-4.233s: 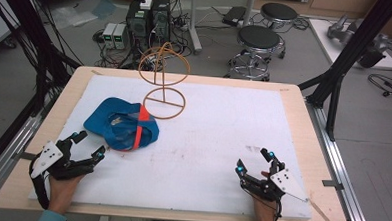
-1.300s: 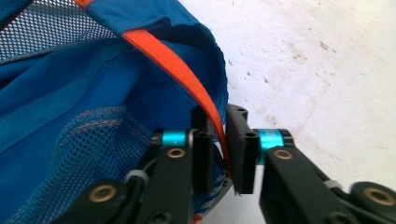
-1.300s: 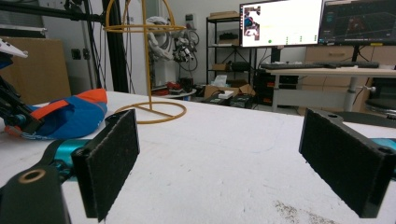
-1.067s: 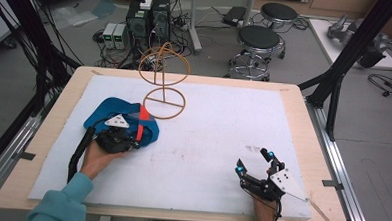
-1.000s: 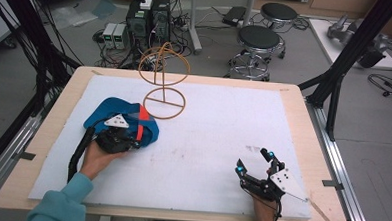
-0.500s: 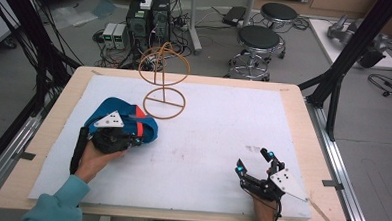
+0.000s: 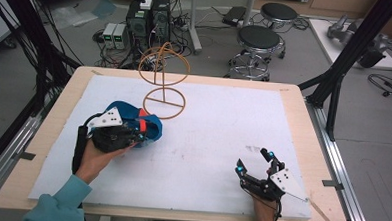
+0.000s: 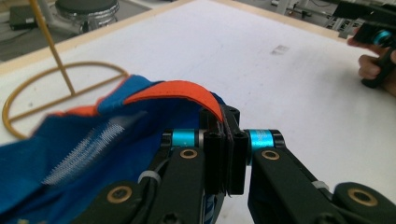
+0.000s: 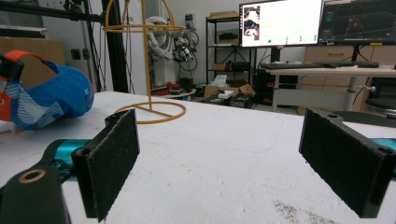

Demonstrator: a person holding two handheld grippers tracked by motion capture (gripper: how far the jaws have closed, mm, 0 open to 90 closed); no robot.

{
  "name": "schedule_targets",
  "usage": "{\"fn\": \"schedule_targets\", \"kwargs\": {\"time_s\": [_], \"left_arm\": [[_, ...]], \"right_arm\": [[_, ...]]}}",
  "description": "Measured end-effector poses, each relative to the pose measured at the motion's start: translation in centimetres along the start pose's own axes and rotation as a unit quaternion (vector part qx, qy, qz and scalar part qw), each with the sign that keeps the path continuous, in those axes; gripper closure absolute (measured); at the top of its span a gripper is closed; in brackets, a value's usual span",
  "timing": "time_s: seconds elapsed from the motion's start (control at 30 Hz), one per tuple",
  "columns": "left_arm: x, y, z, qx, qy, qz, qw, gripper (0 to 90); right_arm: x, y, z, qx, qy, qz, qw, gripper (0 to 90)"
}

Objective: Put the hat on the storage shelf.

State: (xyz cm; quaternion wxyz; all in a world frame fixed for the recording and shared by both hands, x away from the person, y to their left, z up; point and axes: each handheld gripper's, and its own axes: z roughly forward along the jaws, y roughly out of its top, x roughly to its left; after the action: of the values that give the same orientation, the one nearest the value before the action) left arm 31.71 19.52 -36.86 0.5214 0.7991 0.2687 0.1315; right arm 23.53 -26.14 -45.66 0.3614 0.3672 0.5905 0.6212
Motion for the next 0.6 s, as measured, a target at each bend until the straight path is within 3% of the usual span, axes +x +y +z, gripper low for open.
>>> {"fn": "schedule_targets", "kwargs": {"time_s": [0.1,0.37,0.53,0.6], "left_arm": [[-1.1,1.4,-0.1,-0.010,-0.008,0.015,0.9998,88.2],[-3.1,4.0,-0.3,-0.045,-0.030,0.027,0.9982,88.2],[-3.4,4.8,-0.5,-0.084,-0.040,0.009,0.9956,88.3],[-3.4,4.9,-0.5,-0.088,-0.043,0.004,0.9952,88.2]], "right_arm": [[0.0,0.0,0.0,0.001,-0.001,0.001,1.0000,11.3],[0.0,0.0,0.0,0.000,-0.001,0.001,1.0000,11.3],[0.0,0.0,0.0,0.000,-0.002,0.001,1.0000,11.2],[0.0,0.0,0.0,0.000,-0.002,0.002,1.0000,11.3]]}}
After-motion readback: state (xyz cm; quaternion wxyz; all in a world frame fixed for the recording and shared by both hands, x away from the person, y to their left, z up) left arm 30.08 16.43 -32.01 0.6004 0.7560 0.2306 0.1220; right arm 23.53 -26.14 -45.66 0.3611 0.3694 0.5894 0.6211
